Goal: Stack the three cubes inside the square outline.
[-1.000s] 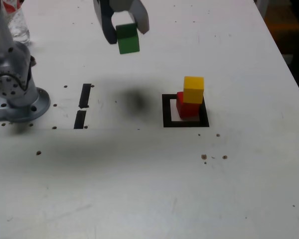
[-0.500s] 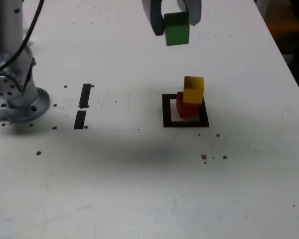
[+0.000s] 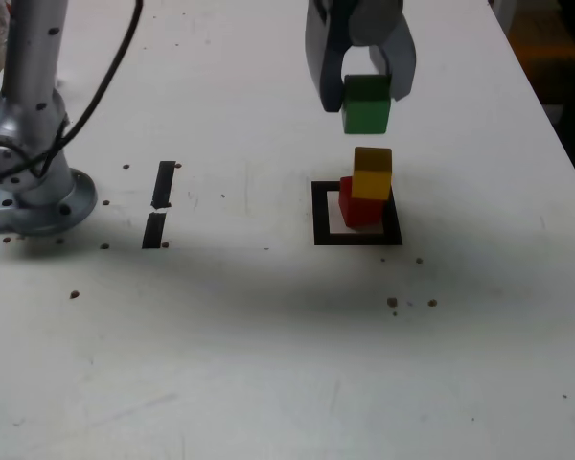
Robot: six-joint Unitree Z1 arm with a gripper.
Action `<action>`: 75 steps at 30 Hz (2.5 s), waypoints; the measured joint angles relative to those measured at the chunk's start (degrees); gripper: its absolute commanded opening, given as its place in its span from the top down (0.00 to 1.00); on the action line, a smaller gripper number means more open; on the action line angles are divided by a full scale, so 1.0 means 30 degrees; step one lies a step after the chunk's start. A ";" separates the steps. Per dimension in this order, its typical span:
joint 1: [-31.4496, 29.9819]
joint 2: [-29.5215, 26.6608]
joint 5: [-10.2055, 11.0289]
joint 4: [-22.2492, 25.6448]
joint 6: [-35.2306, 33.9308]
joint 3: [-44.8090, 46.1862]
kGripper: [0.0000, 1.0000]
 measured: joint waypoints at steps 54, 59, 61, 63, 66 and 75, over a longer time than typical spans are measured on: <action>0.0271 0.1261 0.0485 -0.3542 0.0752 0.2387 0.39; 0.0270 0.1261 0.0485 -0.3726 0.0830 0.2387 0.36; 0.0270 0.1261 0.0487 -0.3736 0.0838 0.2401 0.35; 0.0270 0.1260 0.0491 -0.3736 0.0838 0.2438 0.34; 0.0270 0.1209 0.0573 -0.3745 0.0838 0.2496 0.33; 0.0718 -0.1002 0.1201 -0.3381 0.0837 0.3219 0.33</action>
